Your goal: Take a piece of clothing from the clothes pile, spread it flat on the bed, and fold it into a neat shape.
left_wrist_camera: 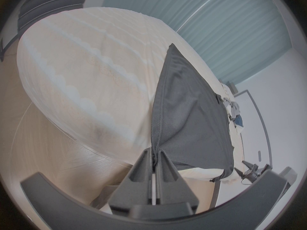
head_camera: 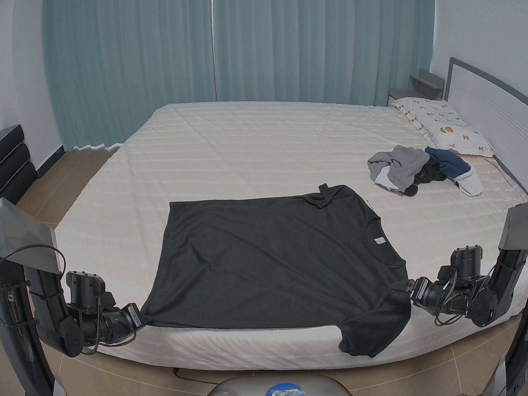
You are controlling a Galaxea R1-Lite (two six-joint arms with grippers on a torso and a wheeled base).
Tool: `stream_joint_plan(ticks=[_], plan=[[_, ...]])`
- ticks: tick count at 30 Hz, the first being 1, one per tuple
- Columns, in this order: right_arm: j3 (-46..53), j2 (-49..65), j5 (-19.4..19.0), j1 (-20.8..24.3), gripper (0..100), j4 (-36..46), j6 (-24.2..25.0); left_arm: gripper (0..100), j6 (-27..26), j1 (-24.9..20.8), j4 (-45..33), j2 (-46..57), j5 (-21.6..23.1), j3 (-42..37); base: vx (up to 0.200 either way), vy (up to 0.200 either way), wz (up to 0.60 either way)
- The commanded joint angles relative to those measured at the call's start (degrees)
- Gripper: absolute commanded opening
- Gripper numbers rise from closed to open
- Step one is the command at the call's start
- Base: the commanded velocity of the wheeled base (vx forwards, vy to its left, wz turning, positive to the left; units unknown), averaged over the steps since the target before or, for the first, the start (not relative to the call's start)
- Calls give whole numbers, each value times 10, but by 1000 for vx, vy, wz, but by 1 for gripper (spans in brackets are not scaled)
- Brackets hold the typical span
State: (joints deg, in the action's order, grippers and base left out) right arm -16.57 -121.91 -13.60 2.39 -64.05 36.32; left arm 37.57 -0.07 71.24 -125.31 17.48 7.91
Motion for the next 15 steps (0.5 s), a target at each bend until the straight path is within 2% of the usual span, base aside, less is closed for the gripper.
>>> stream_joint_plan(ticks=[1,11,12,15], plan=[[-9,-25,0,-13,100,0,0,0,27,1,14,4,0,8,0,0,0],[-34,-57,-1,-11,100,-2,0,0,28,1,17,2,0,7,0,0,0],[-36,-62,-1,-11,0,-3,1,0,28,1,17,2,0,6,0,0,0],[-43,-71,0,-10,0,-3,1,0,28,1,17,2,0,6,0,0,0]])
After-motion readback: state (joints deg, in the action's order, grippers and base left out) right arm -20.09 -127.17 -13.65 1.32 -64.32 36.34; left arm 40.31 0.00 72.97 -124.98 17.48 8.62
